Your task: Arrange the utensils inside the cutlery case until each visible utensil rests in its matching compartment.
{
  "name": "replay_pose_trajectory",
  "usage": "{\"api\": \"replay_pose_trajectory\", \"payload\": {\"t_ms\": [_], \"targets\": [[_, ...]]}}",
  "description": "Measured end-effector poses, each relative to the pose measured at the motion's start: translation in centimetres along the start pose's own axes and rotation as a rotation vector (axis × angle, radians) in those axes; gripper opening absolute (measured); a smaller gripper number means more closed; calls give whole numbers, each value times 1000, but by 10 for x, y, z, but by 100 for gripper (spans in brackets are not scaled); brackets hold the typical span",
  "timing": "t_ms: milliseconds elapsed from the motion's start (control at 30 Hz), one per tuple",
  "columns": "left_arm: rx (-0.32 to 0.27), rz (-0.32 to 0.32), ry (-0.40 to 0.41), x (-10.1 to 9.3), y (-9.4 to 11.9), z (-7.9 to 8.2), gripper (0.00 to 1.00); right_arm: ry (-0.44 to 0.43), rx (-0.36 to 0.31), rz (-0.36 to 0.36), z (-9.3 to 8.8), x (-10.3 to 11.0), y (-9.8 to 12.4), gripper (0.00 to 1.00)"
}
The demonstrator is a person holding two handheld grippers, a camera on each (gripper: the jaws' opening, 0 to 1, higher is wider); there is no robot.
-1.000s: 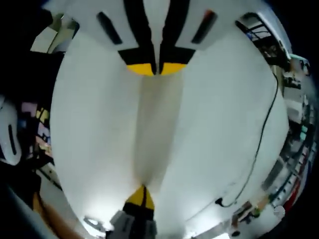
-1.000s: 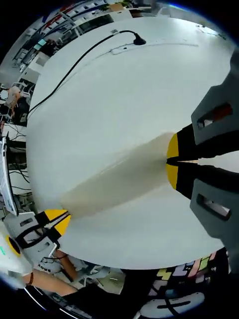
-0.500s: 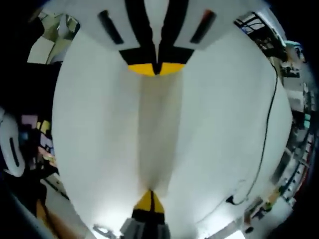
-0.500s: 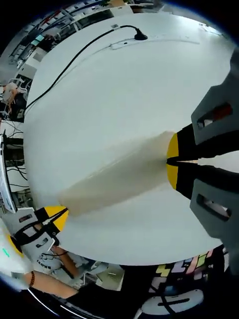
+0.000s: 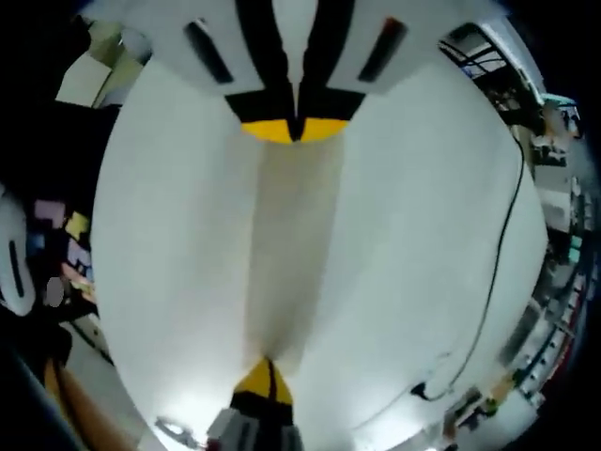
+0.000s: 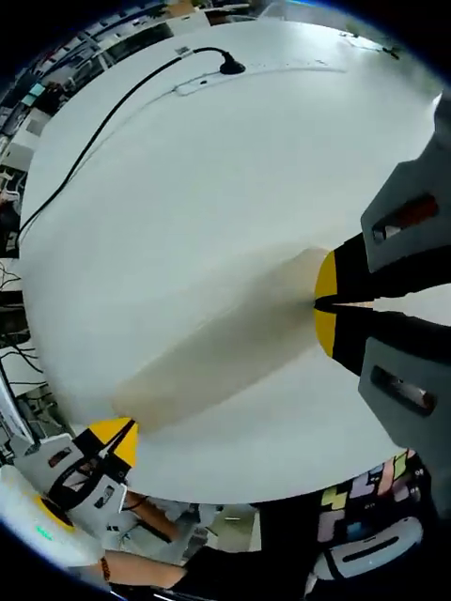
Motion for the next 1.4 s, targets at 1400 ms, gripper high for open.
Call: {"api": "replay_pose_trajectory", "payload": {"t_ms": [1400], "targets": [[76, -108, -111, 16, 0, 12, 19, 238, -59, 77, -12, -7, 3, 0]]}}
Point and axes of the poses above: the point that each gripper's makers call its tool centre point, and the gripper's own axes: y roughly backward along the fingers, x roughly to its left, z roughly out of its top, the point moved 10 cm from there along y, roughly backward along the fingers, and after that the axes turned 13 degrees about -y, right-handed, at the moved point
